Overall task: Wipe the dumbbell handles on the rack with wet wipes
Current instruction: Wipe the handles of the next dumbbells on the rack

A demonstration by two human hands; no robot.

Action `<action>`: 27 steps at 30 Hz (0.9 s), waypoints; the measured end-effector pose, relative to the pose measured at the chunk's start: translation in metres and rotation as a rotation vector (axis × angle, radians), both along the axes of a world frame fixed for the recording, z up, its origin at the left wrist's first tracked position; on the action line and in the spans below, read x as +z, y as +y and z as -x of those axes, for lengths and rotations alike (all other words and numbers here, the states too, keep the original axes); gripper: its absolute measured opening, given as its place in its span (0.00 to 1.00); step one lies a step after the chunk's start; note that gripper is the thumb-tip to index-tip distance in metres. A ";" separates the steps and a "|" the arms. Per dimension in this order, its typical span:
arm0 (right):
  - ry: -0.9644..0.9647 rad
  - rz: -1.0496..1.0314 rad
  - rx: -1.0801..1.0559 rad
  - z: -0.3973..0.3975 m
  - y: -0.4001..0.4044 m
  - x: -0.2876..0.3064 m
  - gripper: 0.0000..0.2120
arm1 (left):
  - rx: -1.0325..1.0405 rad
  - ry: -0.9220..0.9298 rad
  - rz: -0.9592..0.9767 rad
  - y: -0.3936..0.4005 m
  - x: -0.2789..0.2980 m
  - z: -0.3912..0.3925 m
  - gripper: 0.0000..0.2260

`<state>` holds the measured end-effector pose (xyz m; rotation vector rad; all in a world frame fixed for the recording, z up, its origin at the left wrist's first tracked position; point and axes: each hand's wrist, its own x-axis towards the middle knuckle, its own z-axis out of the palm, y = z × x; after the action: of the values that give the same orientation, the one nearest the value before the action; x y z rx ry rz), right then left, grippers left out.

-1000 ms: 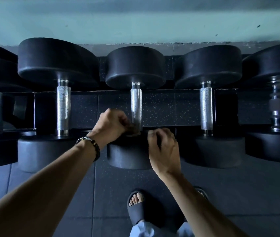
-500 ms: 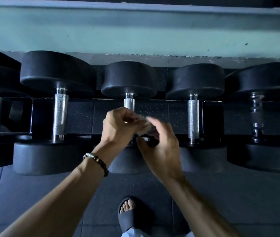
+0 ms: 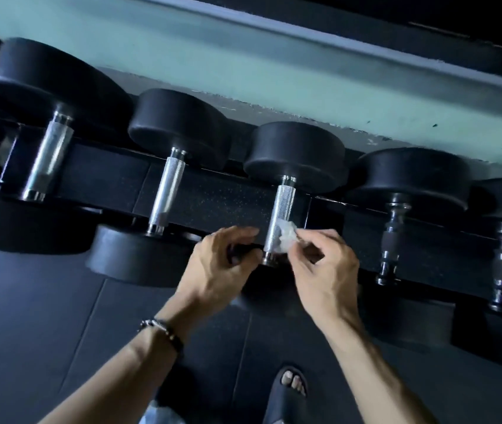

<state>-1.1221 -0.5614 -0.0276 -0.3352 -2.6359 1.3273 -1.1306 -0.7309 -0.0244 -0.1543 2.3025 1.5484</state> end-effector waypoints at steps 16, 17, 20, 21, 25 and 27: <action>0.161 -0.187 0.130 0.071 0.000 -0.061 0.06 | 0.291 0.186 0.393 0.046 -0.045 -0.036 0.20; 0.163 -0.207 0.253 0.062 0.006 -0.060 0.06 | 0.292 0.184 0.386 0.047 -0.044 -0.035 0.20; 0.166 -0.375 0.725 0.059 0.033 -0.050 0.09 | 0.288 0.187 0.378 0.047 -0.045 -0.035 0.19; 0.156 -0.451 0.813 0.068 0.040 -0.046 0.09 | 0.288 0.186 0.376 0.047 -0.045 -0.036 0.19; 0.202 -0.620 0.656 0.101 0.044 -0.046 0.07 | 0.286 0.189 0.383 0.047 -0.047 -0.035 0.20; 0.265 -0.659 0.755 0.087 0.037 -0.055 0.14 | 0.287 0.194 0.378 0.047 -0.047 -0.035 0.20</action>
<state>-1.2088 -0.5247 -0.0826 0.9214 -2.8371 0.4640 -1.0955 -0.6841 -0.0716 -0.4681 2.8138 1.2765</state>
